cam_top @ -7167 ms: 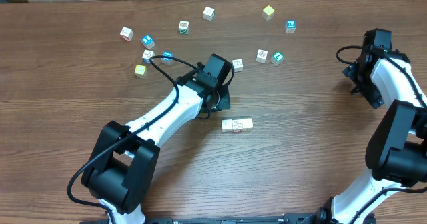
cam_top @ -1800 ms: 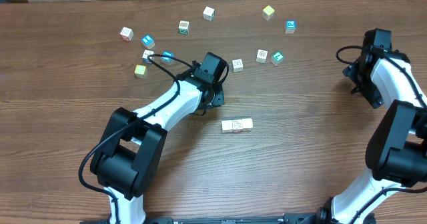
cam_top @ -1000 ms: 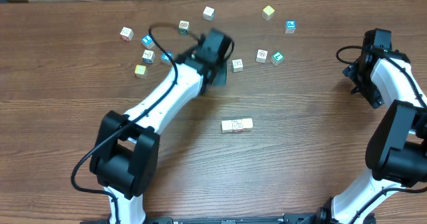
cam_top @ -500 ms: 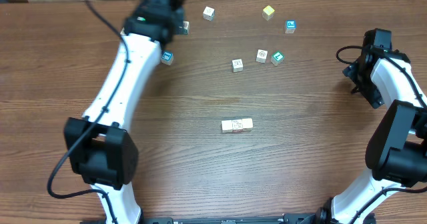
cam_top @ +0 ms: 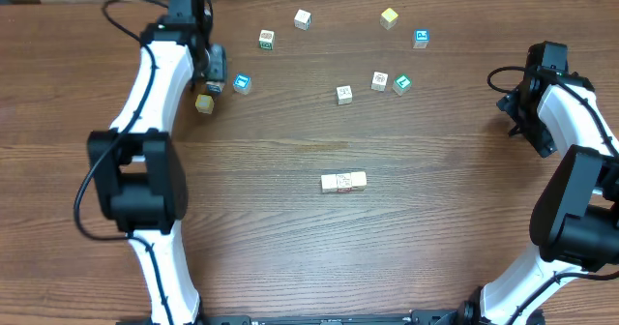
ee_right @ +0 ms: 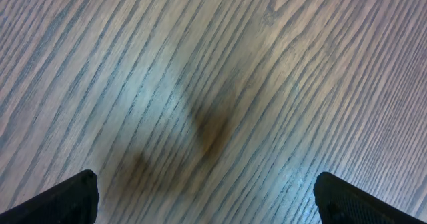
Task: Form a horizontal line
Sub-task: 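Reach the left gripper to the back-left and grasp the umbrella block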
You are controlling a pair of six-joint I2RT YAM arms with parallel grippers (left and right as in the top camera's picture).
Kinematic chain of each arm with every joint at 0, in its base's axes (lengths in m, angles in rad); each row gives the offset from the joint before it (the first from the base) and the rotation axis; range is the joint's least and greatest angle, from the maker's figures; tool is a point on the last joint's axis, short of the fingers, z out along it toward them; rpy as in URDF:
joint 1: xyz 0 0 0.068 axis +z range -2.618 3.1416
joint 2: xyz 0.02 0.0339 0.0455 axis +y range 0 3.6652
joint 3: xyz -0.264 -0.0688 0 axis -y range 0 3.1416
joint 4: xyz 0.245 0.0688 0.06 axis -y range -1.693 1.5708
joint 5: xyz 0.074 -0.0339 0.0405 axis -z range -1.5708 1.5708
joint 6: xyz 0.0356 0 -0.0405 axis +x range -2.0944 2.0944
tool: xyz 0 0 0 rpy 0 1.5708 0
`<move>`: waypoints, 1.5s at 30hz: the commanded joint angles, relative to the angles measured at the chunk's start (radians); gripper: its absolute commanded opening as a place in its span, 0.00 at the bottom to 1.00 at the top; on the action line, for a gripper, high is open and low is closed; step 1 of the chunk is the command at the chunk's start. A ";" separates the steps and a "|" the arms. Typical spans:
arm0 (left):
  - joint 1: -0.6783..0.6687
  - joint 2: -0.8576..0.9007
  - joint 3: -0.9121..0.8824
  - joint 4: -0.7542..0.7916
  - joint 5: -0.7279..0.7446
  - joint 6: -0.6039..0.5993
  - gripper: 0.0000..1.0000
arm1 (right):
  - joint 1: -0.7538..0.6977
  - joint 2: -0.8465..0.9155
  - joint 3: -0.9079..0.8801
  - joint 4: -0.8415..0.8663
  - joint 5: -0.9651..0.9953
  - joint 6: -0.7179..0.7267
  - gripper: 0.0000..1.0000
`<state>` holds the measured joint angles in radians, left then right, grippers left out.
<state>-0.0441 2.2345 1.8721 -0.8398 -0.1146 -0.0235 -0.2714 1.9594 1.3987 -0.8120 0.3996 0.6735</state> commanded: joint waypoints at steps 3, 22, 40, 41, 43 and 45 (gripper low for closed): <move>-0.003 0.057 0.012 0.013 0.041 0.073 0.65 | 0.001 0.014 0.020 0.002 0.011 -0.002 1.00; -0.003 0.068 -0.005 0.056 0.038 0.069 0.42 | 0.001 0.014 0.020 0.002 0.010 -0.002 1.00; -0.009 0.068 -0.050 0.109 0.055 0.039 0.39 | 0.001 0.014 0.020 0.003 0.010 -0.002 1.00; -0.009 0.068 -0.058 0.114 0.054 0.039 0.39 | 0.001 0.014 0.020 0.002 0.010 -0.002 1.00; -0.009 0.068 -0.072 0.119 0.055 0.039 0.37 | 0.001 0.014 0.020 0.003 0.010 -0.002 1.00; -0.009 0.068 -0.076 0.127 0.055 0.039 0.36 | 0.001 0.014 0.020 0.003 0.010 -0.002 1.00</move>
<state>-0.0460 2.2948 1.8153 -0.7223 -0.0772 0.0288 -0.2714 1.9594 1.3987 -0.8120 0.3992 0.6731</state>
